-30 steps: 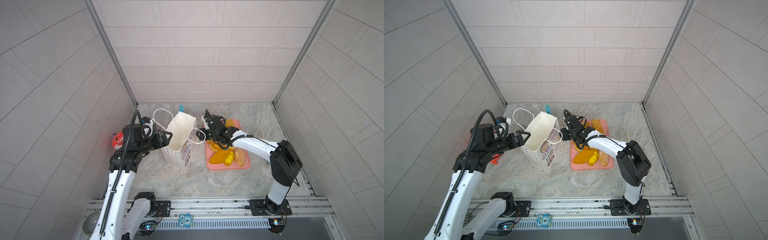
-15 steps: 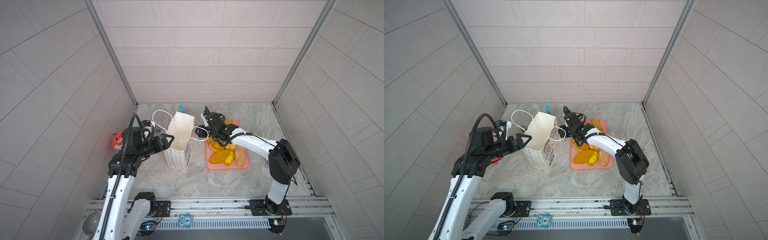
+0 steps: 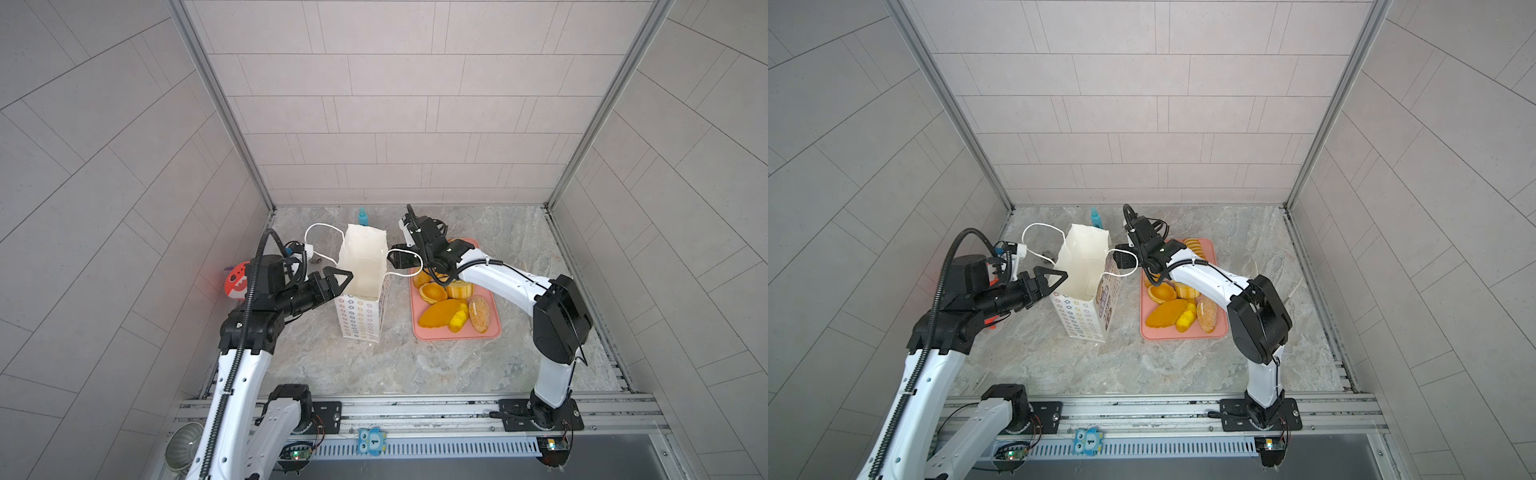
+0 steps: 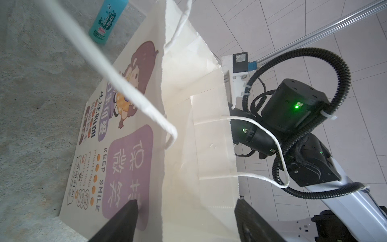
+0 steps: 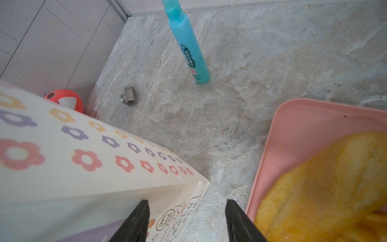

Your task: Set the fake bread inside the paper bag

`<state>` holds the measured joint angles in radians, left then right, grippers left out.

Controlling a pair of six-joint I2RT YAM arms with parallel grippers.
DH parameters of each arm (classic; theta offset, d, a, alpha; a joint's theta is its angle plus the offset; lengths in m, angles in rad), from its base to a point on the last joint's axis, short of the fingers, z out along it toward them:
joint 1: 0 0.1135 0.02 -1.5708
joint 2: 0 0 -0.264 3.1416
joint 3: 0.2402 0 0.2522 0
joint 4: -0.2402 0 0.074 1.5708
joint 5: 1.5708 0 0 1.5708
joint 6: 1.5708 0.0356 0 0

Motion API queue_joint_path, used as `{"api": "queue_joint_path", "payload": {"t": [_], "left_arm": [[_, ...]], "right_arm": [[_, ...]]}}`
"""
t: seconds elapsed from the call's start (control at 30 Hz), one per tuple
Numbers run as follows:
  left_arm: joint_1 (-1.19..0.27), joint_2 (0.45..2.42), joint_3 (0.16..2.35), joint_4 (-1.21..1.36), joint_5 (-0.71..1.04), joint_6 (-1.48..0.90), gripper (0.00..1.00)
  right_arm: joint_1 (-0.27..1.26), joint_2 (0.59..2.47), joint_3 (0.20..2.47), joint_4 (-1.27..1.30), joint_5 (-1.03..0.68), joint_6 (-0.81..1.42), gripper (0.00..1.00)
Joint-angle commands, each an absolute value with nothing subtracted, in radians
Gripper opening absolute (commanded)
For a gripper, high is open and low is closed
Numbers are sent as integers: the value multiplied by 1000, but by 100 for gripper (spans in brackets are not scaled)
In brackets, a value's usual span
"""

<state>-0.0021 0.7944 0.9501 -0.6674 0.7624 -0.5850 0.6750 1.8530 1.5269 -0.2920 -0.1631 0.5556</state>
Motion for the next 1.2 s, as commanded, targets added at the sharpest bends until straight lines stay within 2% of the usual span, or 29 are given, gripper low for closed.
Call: {"api": "queue_joint_path", "payload": {"t": [0.0, 0.07, 0.2, 0.27, 0.4, 0.5, 0.57, 0.67, 0.77, 0.8, 0.93, 1.17], "left_arm": [[0, 783, 1011, -737, 695, -516, 79], [0, 787, 1055, -814, 614, -459, 80], [0, 787, 1116, -880, 470, -399, 83], [0, 787, 1132, -872, 432, -396, 84], [0, 790, 1147, -830, 385, -396, 86], [0, 798, 1147, -795, 345, -393, 92], [0, 809, 1150, -777, 336, -381, 95], [-1, 833, 1161, -762, 324, -374, 98], [-6, 837, 1160, -748, 309, -368, 100], [-8, 835, 1158, -743, 303, -365, 100], [-36, 825, 1154, -742, 277, -358, 100], [-89, 819, 1118, -744, 247, -361, 100]], "right_arm": [[660, 1821, 1518, -350, -103, 536, 66], [643, 1784, 1495, -376, -61, 527, 71], [608, 1676, 1445, -467, 83, 487, 93], [594, 1614, 1418, -525, 180, 462, 99], [550, 1458, 1345, -640, 452, 462, 99], [494, 1299, 1247, -646, 534, 446, 99], [409, 1210, 1200, -709, 505, 488, 99], [249, 1115, 1166, -801, 355, 529, 99], [149, 1078, 1121, -868, 280, 520, 88], [136, 1066, 1095, -878, 279, 512, 87], [60, 1028, 985, -888, 251, 516, 89], [-65, 1012, 820, -824, 184, 536, 99]]}}
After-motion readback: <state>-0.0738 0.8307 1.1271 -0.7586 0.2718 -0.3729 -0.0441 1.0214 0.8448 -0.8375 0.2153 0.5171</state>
